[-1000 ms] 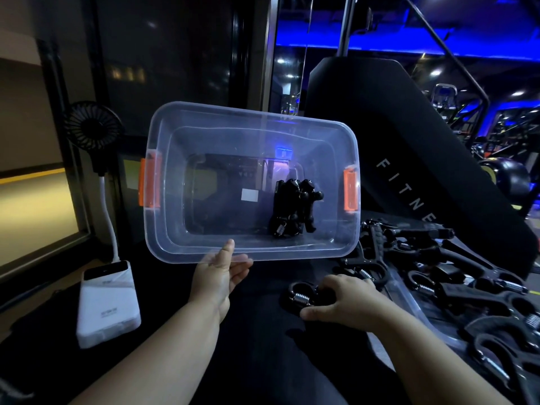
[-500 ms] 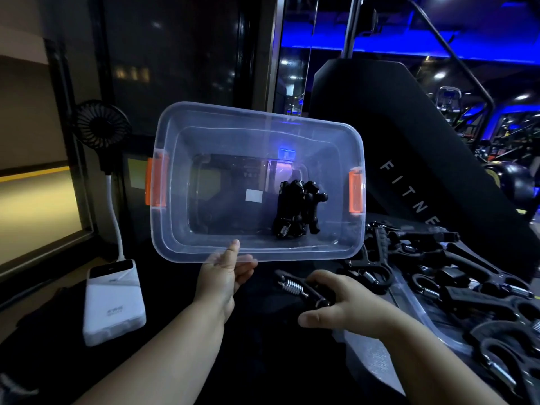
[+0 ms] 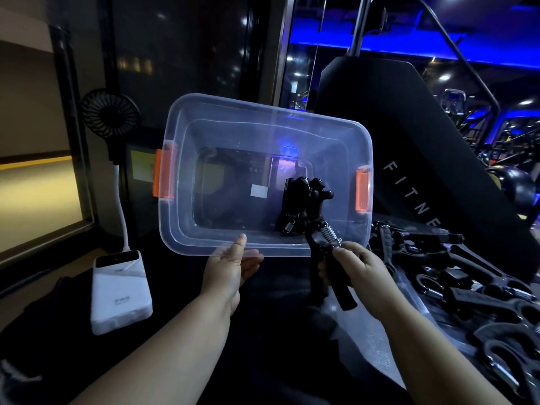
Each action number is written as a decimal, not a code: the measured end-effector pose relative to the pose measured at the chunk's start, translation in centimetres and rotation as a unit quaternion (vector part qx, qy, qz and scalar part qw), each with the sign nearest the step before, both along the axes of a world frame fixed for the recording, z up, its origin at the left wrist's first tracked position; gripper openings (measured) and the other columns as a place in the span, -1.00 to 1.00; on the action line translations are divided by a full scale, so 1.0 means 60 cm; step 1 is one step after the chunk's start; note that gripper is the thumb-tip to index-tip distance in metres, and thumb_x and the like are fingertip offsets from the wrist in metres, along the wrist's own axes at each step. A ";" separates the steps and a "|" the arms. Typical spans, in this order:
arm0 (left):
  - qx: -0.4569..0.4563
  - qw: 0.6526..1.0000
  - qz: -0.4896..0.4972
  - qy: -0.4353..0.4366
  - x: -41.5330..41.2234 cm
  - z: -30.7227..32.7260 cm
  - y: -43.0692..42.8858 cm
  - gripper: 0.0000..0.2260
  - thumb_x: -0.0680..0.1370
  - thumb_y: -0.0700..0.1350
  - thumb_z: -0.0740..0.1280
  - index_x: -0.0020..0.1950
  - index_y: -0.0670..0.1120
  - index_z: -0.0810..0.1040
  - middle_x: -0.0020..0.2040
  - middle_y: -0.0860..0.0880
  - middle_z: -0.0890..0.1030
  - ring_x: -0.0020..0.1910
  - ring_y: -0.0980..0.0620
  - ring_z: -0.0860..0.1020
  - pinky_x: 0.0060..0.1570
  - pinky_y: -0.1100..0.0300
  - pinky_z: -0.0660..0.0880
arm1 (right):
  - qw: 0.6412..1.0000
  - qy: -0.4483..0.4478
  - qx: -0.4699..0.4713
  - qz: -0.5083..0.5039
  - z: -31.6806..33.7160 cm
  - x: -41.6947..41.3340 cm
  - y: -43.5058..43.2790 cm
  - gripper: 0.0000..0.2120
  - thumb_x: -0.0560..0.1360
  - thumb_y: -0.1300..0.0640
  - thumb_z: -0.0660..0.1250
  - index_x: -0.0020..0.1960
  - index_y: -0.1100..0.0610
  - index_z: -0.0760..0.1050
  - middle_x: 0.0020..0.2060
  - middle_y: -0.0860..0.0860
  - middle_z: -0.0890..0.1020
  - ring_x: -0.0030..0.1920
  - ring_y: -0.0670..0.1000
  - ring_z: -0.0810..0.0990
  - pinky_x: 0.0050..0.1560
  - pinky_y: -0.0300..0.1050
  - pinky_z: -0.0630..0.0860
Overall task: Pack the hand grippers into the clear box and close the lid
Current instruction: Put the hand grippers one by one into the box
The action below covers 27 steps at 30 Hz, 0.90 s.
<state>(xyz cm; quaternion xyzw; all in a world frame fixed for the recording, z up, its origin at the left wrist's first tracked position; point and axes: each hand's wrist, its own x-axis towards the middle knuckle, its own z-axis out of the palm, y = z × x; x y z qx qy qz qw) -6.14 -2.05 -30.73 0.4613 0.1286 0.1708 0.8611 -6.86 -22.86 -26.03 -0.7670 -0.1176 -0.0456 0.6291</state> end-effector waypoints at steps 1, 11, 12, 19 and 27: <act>-0.001 1.000 0.000 -0.001 0.000 0.000 0.000 -0.83 0.56 -0.04 0.33 -0.07 -0.14 0.45 -0.31 -0.10 0.65 -0.39 0.04 0.64 -0.20 0.17 0.59 | 1.000 -0.007 -0.013 -0.013 0.000 0.002 0.000 -0.84 0.56 0.21 0.25 -0.11 0.24 0.56 -0.26 0.20 0.67 -0.22 0.17 0.64 -0.11 0.11 0.58; -0.002 1.000 -0.005 0.000 -0.002 0.001 0.001 -0.84 0.56 -0.04 0.33 -0.05 -0.12 0.46 -0.38 -0.04 0.65 -0.37 0.03 0.64 -0.14 0.12 0.58 | 0.945 -0.153 -0.247 -0.148 0.002 0.030 -0.019 -0.83 0.48 -0.03 0.37 0.04 -0.02 0.51 -0.19 -0.08 0.59 -0.13 0.00 0.55 -0.16 -0.11 0.42; -0.003 1.000 -0.005 0.000 -0.002 0.001 0.001 -0.84 0.56 -0.04 0.33 -0.06 -0.11 0.45 -0.39 -0.03 0.65 -0.38 0.04 0.64 -0.14 0.12 0.58 | 0.941 -0.166 -0.253 -0.151 0.002 0.030 -0.018 -0.78 0.47 -0.03 0.38 0.09 -0.02 0.49 -0.10 -0.08 0.59 -0.07 -0.03 0.55 -0.11 -0.12 0.41; -0.004 1.000 -0.006 0.002 -0.003 0.002 0.002 -0.84 0.56 -0.04 0.33 -0.06 -0.12 0.45 -0.37 -0.04 0.65 -0.38 0.04 0.64 -0.24 0.19 0.60 | 0.895 -0.227 -0.375 -0.086 0.021 0.023 -0.015 -0.40 0.47 -0.02 0.42 0.42 -0.22 0.24 0.12 -0.08 0.52 0.07 0.02 0.54 0.00 -0.04 0.50; -0.016 1.000 -0.012 0.008 0.000 0.000 0.004 -0.84 0.56 -0.04 0.34 -0.04 -0.12 0.46 -0.38 -0.05 0.66 -0.39 0.04 0.64 -0.22 0.18 0.60 | 0.865 -0.232 -0.445 -0.002 0.047 0.036 -0.021 -0.52 0.41 0.10 0.49 0.29 -0.11 0.47 0.18 -0.08 0.55 0.06 -0.02 0.57 0.08 -0.16 0.46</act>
